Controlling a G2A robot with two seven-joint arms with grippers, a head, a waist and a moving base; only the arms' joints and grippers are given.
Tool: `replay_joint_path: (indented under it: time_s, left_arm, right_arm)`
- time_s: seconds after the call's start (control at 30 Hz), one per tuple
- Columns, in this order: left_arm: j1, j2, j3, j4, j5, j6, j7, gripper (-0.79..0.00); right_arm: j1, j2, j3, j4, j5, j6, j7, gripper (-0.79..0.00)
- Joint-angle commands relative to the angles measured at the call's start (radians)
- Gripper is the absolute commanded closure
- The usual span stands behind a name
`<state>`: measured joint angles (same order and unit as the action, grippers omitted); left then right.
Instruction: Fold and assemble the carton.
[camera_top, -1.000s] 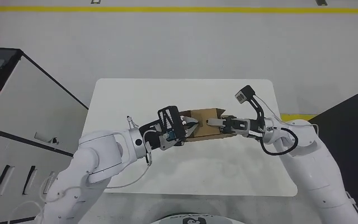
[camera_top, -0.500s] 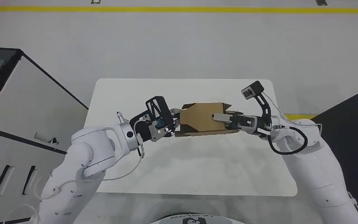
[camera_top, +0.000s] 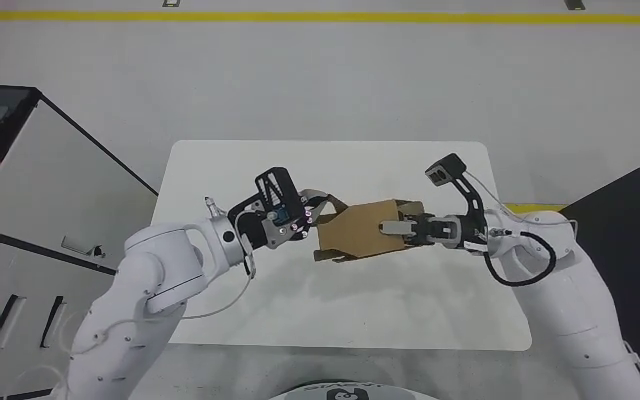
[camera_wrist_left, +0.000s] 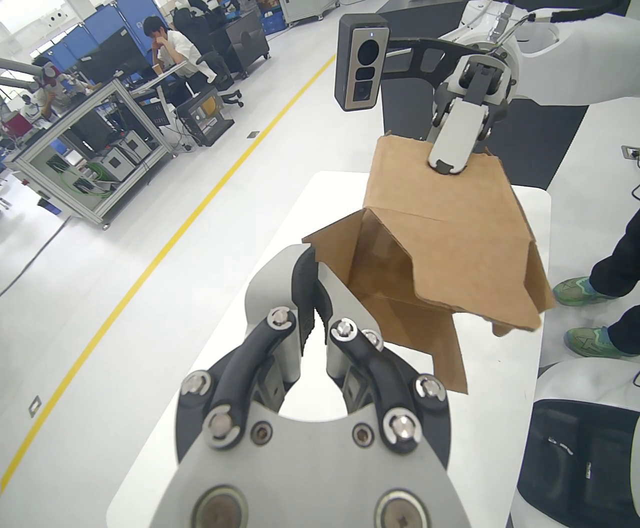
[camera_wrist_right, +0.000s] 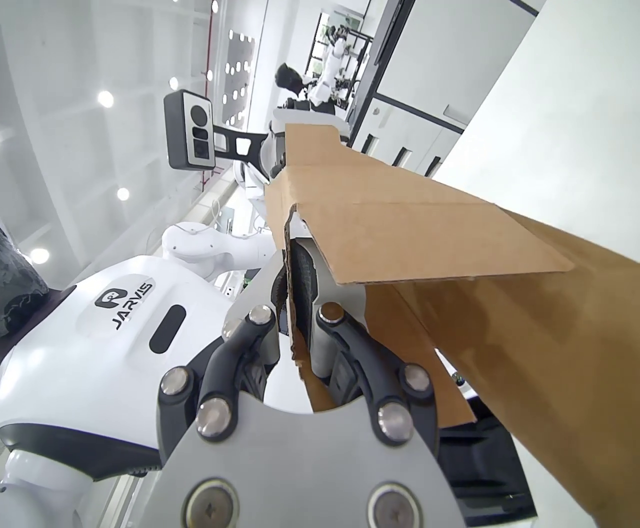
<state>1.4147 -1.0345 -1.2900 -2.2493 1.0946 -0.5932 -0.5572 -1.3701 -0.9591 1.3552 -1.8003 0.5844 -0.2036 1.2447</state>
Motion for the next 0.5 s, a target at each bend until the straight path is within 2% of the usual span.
replay_joint_path:
  time_s: [0.0, 0.47]
  left_arm:
    - [-0.003, 0.000, 0.002, 0.001, -0.001, 0.000, 0.000, 0.000]
    - [-0.027, 0.002, 0.030, 0.010, -0.010, -0.009, -0.012, 0.000]
  right_arm:
    - [0.004, 0.001, -0.001, 0.002, 0.002, 0.001, 0.016, 0.000]
    - [0.036, 0.005, -0.020, 0.013, -0.025, 0.031, 0.082, 0.000]
